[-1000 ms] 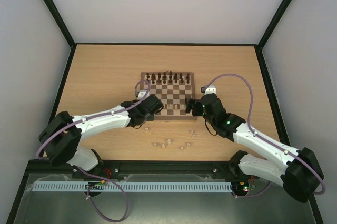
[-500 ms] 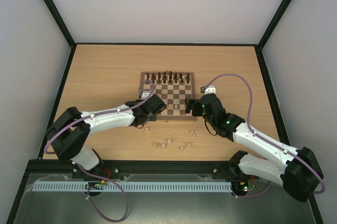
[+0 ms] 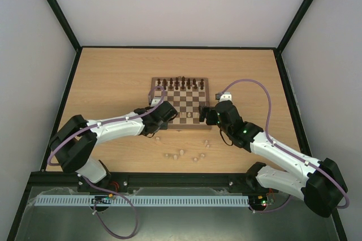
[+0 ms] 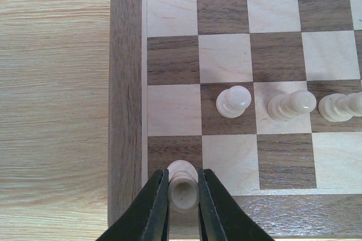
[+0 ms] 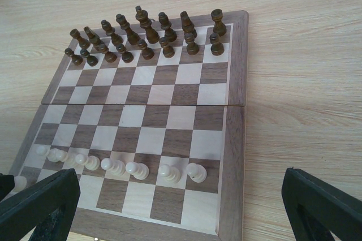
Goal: Set up the chess pieces on the board
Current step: Place the chess piece on the chessboard.
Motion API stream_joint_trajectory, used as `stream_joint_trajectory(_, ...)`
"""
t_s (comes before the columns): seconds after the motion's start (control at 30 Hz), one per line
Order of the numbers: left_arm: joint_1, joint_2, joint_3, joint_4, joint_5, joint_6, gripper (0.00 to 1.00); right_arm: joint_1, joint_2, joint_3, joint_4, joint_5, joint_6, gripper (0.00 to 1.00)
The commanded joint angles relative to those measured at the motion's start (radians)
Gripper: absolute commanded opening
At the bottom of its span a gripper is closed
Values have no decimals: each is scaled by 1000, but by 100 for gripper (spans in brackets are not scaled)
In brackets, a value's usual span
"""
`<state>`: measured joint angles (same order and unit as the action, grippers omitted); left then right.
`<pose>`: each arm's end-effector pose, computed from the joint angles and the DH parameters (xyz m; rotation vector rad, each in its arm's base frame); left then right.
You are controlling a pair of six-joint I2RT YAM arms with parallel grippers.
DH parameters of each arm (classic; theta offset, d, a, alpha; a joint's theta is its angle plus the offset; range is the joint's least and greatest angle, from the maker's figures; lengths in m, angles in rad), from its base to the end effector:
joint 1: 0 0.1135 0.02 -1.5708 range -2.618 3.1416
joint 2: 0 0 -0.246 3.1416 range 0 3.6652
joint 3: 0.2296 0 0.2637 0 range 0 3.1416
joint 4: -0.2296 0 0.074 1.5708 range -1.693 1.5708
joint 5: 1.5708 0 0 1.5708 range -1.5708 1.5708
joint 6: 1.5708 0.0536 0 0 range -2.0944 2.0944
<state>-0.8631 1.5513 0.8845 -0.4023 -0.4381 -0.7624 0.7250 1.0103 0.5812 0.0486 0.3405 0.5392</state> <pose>0.2208 -0.2231 0.1404 -0.0165 2.4899 -0.0821 0.2090 0.1612 0.2234 0.0451 1.9620 0.5094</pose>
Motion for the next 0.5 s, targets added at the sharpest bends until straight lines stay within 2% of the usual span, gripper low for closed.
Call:
stream_joint_trajectory(0.0, 7, 19, -7, -6, -19, 1, 14, -3, 5, 34, -19, 0, 1, 99)
stream_joint_trajectory(0.4, 10, 29, -9, -1, -31, 0, 16, -3, 5, 34, -19, -1, 1, 99)
stream_joint_trajectory(0.47, 10, 29, -9, -1, -31, 1, 19, -3, 6, 34, -19, -1, 1, 99)
